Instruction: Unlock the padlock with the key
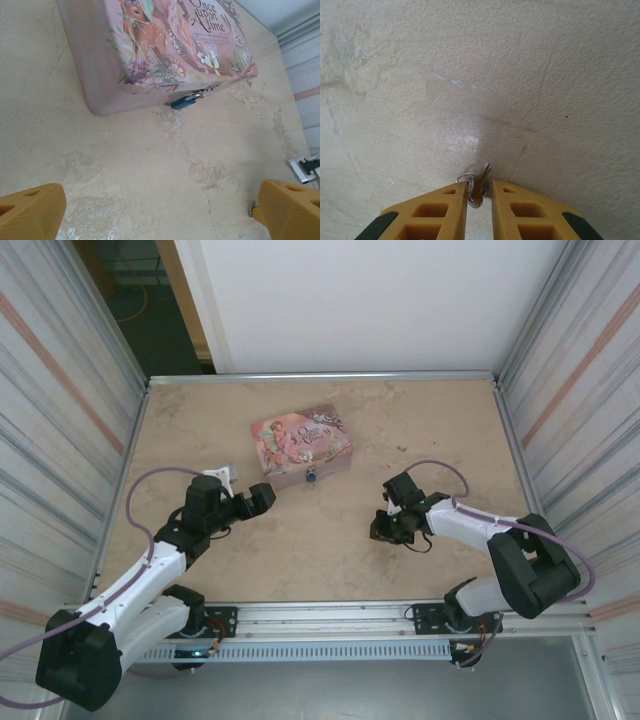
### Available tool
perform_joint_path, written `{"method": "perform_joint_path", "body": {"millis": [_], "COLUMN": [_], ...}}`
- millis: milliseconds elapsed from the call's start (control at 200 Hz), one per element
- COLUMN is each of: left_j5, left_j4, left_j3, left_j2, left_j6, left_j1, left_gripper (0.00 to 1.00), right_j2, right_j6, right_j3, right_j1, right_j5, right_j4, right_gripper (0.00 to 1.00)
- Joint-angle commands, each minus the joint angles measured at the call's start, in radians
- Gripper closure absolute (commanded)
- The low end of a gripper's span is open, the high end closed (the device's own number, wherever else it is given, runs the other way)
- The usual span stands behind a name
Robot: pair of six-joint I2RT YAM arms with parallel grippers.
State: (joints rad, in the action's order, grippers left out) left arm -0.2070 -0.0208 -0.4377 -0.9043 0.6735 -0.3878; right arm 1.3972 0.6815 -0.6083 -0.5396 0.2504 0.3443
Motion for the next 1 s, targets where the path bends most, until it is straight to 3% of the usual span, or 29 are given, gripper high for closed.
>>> {"method": "perform_joint_path", "body": {"millis": [0,170,396,586,997], "left_j5": [0.025,0.029,0.039,0.005,-0.388], "left_j4": [-0.01,-0.016,-0.026,-0.016,0.073], "left_j3": [-0.009,-0.007,-0.004,-0.023,-0.202], "left_j2": [0.018,0.026,0.041,0.042,-0.012], "left_j6": [-0.022,-0.023,-0.028,-0.056,-0.225], "left_j1": [-0.004,-0.003,-0.003,-0.003,-0.004], "left_gripper": [0.01,0.01,0.01,0.01,0.06], "right_j2": [0.044,0.08,0.006,-0.066,-0.27], "right_j6": [0.037,0.038,0.027,-0.047,-0.349], "right_j3": [-0.034,-0.046,-0.051,-0.056,-0.104], "right_j1": [-0.019,-0.038,-0.038,-0.023,0.069], "right_j5": [-0.018,-0.013,-0.036,-0.015,0.17], "right_j4": [0.01,0.003,0.009,-0.002,-0.167], "right_gripper": [0.82,0.87,1.0,1.0,1.0]}}
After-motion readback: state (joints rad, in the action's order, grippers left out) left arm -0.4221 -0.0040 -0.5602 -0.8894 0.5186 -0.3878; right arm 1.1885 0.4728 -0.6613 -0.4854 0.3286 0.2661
